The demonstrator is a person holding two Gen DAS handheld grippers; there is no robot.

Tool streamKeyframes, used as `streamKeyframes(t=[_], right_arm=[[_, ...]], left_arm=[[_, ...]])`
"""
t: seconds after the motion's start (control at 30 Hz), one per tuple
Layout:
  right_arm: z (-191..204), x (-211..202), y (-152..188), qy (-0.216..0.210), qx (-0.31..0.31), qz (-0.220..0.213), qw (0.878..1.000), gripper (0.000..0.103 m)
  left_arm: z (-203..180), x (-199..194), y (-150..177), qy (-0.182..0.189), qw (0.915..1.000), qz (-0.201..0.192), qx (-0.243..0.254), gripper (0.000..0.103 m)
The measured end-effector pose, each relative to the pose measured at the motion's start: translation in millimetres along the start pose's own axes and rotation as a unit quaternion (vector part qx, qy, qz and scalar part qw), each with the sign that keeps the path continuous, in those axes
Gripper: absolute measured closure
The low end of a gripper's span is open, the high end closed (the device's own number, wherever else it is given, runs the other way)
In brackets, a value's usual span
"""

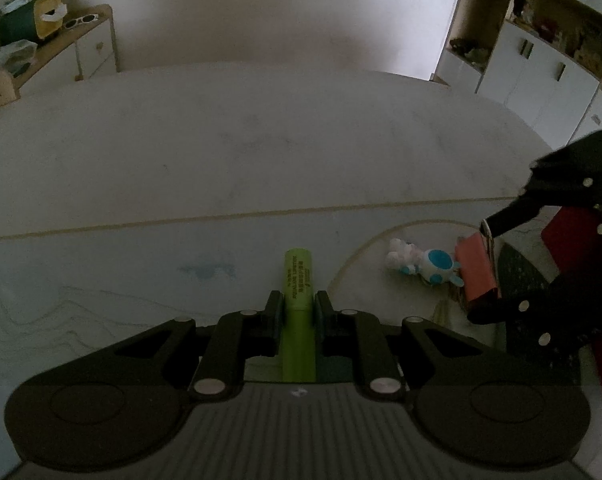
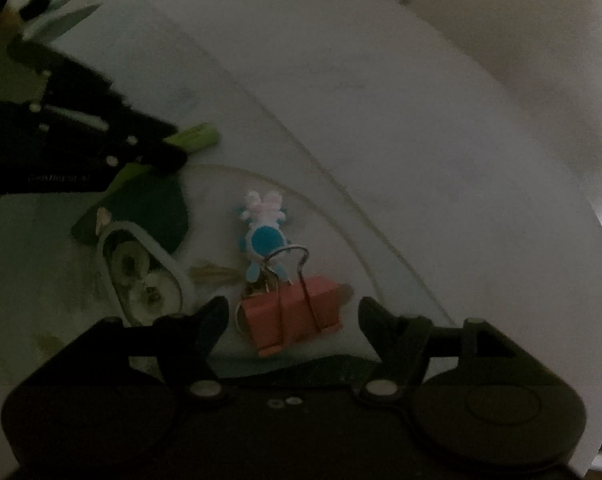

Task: Organize rigid objects
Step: 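Grasp the pink binder clip with the right tool while the left tool holds the highlighter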

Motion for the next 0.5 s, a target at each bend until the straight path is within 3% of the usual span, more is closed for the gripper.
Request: streamKeyframes(t=[0.1,0.33,0.5], right_arm=[[-0.4,7.9,-4.4,-0.016,-0.019,0.003,1.0,0.032],[-6.8,12.6,-9.4,-0.046,-0.008,0.0,0.999,0.05],[-5.9,5.6,-2.9,-0.039,0.015,-0.007,0.999,0.051]], left_arm=[[0.8,1.5,0.2,0.001,1.0,0.0,0.0,0.087],[1.1,3.3,2.8,0.004,1.0,-0.002,0.002,0.087],[0.6,2.7,3.0,0.005,1.0,-0.002,0.003,0.087]])
Point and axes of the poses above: each gripper's, at about its wrist camera, not at the fingertips, and x roughly the way its jaws point, z to its left, y to its underside, the point moved 8 cm from there along x, roughly the way its jaws point, and after that the axes turned 9 degrees about y, right-handed, at the moved point
